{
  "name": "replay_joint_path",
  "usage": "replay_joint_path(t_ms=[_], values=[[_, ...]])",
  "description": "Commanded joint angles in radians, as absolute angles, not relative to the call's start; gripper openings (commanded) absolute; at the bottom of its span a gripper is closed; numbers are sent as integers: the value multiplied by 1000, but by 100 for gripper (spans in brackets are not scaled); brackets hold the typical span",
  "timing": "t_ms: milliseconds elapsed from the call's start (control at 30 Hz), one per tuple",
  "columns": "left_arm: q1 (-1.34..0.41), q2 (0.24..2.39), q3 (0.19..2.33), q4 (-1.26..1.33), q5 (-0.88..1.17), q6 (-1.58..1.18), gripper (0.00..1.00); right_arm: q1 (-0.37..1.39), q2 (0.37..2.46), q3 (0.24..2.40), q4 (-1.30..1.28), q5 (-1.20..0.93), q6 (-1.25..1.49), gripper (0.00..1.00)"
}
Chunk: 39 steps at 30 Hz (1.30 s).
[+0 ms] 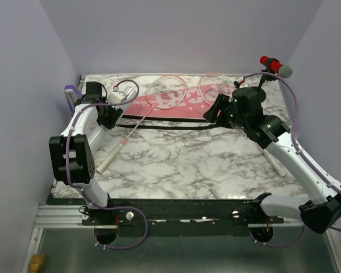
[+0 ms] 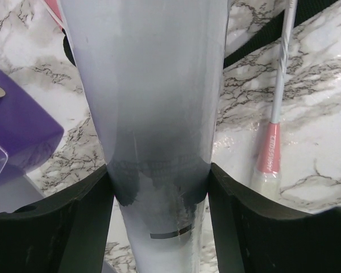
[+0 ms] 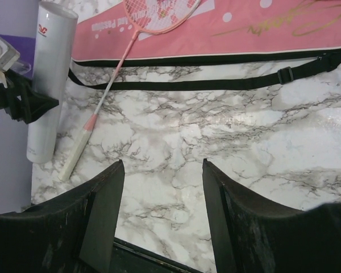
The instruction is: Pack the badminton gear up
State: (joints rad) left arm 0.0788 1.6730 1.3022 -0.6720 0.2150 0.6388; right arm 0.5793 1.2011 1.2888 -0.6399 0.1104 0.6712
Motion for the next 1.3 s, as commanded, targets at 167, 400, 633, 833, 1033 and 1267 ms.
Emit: replay_joint_path(t_ms=[167, 400, 633, 833, 1033, 1267], values=[[81, 1798, 1362, -600, 140, 561, 69, 496, 1264, 1233, -663, 80, 644, 66], [90, 1793, 1365, -595, 110, 509, 62, 460, 1311, 1189, -615, 60, 635, 66], [143, 1752, 1344, -614, 75, 476, 63, 431, 1384, 1146, -578, 71, 640, 66], [187, 1704, 1299, -629, 78, 463, 63, 422, 1408, 1126, -543, 44, 652, 66], [206, 1600, 1155, -624, 68, 514, 63, 416, 1405, 1118, -543, 49, 652, 66], [253, 1473, 1005, -633, 28, 572, 61, 408, 1407, 1114, -543, 45, 650, 66]])
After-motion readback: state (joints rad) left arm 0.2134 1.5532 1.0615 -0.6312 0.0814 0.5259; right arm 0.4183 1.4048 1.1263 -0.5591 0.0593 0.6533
